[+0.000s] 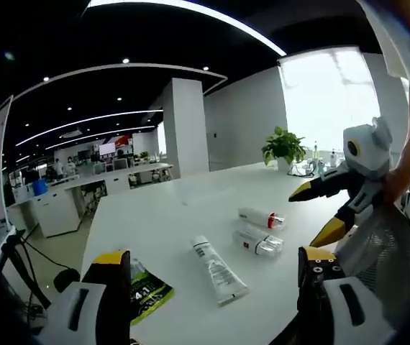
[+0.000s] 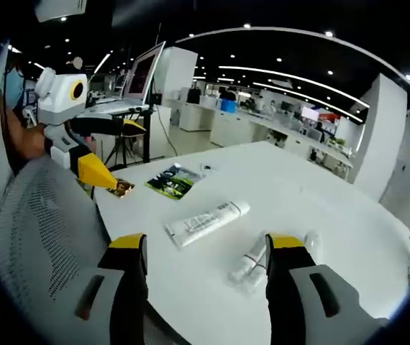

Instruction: Arrange the skincare products in the storage area until every visible bottle or jar stands upright without overlapping.

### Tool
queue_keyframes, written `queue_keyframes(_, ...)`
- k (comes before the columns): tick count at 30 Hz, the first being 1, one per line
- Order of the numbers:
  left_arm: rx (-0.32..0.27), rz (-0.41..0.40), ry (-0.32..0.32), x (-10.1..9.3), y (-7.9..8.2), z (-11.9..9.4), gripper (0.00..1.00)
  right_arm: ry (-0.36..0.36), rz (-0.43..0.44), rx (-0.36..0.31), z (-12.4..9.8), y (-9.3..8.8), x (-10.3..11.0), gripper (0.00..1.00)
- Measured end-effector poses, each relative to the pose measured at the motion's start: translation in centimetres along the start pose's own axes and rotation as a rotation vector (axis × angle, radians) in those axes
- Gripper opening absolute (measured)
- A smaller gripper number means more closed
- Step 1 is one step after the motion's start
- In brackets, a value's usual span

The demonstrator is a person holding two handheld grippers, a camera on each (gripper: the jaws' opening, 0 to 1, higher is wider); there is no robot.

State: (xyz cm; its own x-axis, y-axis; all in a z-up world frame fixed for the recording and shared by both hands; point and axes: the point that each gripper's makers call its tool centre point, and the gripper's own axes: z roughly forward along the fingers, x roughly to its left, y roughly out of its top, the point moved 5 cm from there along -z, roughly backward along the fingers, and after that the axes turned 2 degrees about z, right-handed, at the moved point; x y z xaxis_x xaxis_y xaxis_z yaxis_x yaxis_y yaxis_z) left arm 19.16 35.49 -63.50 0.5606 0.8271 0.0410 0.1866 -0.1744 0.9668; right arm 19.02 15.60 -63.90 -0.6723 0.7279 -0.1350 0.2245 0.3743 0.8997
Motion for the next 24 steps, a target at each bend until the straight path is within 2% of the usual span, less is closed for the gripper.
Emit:
queue_keyframes(5, -0.013, -0.016, 0.012, 0.24, 0.23, -0.13, 1.0, 0.004, 0.029, -0.033, -0.01, 0.43, 0.04, 0.76)
queue_keyframes(17, 0.019, 0.005, 0.008, 0.0, -0.18, 0.01, 1.0, 0.023, 0.037, -0.018, 0.2, 0.23, 0.43, 0.83)
queue_keyframes(24, 0.01, 0.008, 0.006, 0.02, 0.01, -0.03, 1.0, 0.045, 0.034, -0.011, 0.34, 0.14, 0.82, 0.84)
